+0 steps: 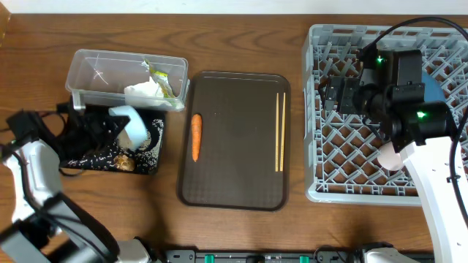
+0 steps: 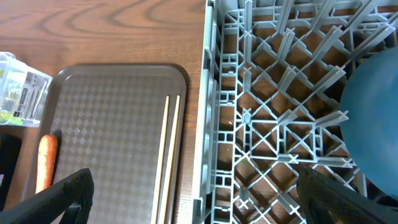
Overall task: Sort waste into correct bins and load items into the dishwasher rack
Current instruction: 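Tilt the light-blue bowl with the left gripper to pour rice onto black tray, then move the bowl left and tilt it further over the black tray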
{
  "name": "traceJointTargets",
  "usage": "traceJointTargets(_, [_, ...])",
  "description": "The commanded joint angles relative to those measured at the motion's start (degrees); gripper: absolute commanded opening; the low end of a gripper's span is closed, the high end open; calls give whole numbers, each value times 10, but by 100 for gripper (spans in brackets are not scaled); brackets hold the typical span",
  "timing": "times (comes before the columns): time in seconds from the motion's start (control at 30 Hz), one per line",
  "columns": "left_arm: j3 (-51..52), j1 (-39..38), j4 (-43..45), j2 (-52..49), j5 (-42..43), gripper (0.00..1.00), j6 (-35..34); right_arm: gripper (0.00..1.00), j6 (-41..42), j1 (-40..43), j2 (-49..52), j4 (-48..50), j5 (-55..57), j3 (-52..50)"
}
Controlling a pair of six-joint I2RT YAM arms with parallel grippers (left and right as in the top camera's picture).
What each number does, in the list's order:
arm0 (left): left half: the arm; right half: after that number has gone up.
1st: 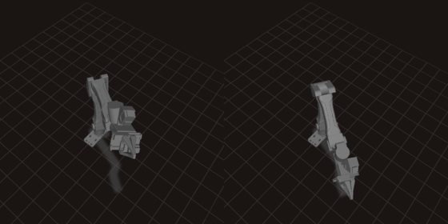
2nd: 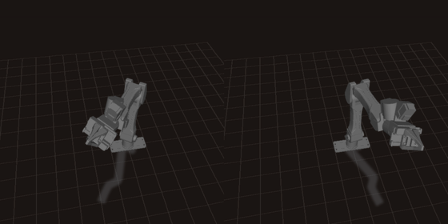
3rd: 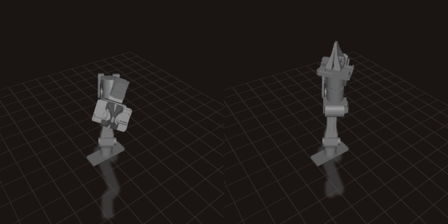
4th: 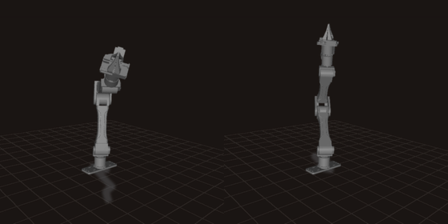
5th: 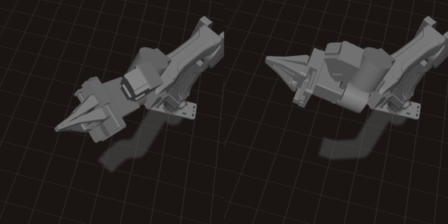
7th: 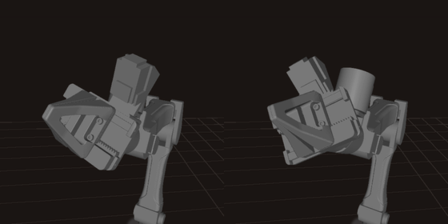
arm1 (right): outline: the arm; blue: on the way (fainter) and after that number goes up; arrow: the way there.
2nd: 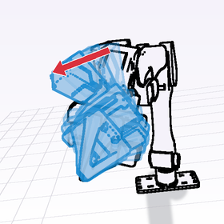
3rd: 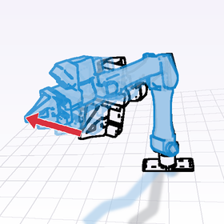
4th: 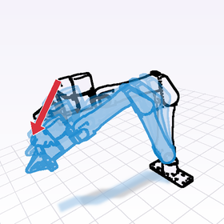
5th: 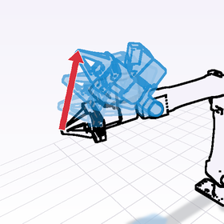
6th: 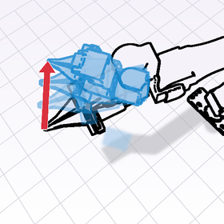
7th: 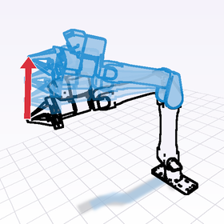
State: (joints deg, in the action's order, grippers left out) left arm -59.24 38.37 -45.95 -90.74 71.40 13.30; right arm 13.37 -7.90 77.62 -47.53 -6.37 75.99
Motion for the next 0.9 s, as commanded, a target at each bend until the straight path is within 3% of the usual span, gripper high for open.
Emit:
traceJointTargets(0.0, [28,5,2,-43,167,6,125,97,-6,0,0,0,6,1])
traceJointTargets(0.13, [38,5,0,-84,186,6,178,97,-6,0,0,-2,6,1])
traceJointTargets(0.37, [38,6,5,-91,186,6,210,97,-6,0,0,-6,6,1])
traceJointTargets(0.43, [39,6,13,-92,156,6,225,97,-6,0,0,-5,6,1])
traceJointTargets(0.73, [39,8,16,-96,183,6,201,97,-6,0,0,-1,6,1])
traceJointTargets(0.87, [39,8,10,-96,83,6,171,97,-6,0,0,-3,6,1])
